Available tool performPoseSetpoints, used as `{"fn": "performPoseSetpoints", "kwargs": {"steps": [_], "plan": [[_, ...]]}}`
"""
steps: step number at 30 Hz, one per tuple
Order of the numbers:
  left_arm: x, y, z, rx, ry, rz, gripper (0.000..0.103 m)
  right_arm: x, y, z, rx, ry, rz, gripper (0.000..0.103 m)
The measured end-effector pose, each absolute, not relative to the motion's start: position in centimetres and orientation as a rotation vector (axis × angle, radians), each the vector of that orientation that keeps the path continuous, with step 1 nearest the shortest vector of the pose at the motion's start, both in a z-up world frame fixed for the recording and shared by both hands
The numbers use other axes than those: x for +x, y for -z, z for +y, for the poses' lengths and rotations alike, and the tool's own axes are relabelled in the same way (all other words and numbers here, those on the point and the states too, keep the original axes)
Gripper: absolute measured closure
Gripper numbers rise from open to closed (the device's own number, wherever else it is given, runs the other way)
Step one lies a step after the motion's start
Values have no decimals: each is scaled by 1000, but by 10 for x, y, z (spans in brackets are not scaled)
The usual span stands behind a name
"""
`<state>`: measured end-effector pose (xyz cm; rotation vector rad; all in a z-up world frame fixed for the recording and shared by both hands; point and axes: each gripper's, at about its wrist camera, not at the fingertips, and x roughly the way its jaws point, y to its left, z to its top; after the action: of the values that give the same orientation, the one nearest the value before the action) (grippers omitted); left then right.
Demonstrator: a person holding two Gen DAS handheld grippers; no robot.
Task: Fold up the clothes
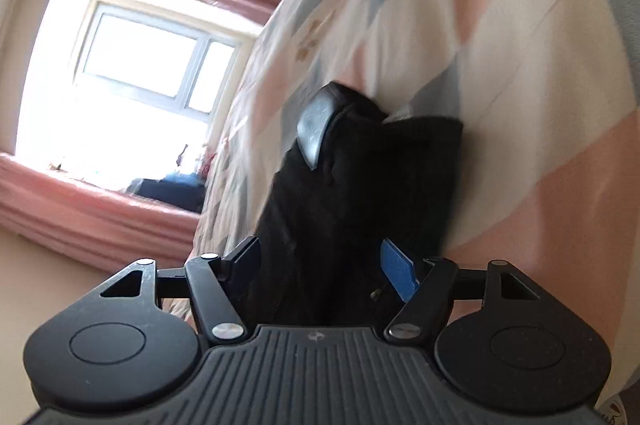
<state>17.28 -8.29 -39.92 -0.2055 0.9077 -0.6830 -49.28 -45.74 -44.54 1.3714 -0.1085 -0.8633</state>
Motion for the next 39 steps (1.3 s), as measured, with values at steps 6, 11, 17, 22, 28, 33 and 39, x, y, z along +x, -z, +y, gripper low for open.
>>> {"fn": "performPoseSetpoints", "kwargs": {"steps": [6,11,17,22,28,33,39], "plan": [[175,399,-101,-151,713,912,58,-482,459,-486,1414,894,-63,46],[180,378,-105,-146,734,882,101,-474,438,-490,1330,923,-11,86],[130,317,-51,-190,833,626,101,-485,386,-474,1206,910,-48,88],[119,401,-31,-46,769,809,90,-488,443,-463,1275,1005,121,84],[133,426,-3,-337,757,890,85,-492,449,-454,1277,1015,96,80],[134,411,-3,-310,757,868,100,-491,430,-448,1217,1019,110,88],[96,389,3,-173,808,718,100,-506,408,-450,1176,1044,88,90]]}}
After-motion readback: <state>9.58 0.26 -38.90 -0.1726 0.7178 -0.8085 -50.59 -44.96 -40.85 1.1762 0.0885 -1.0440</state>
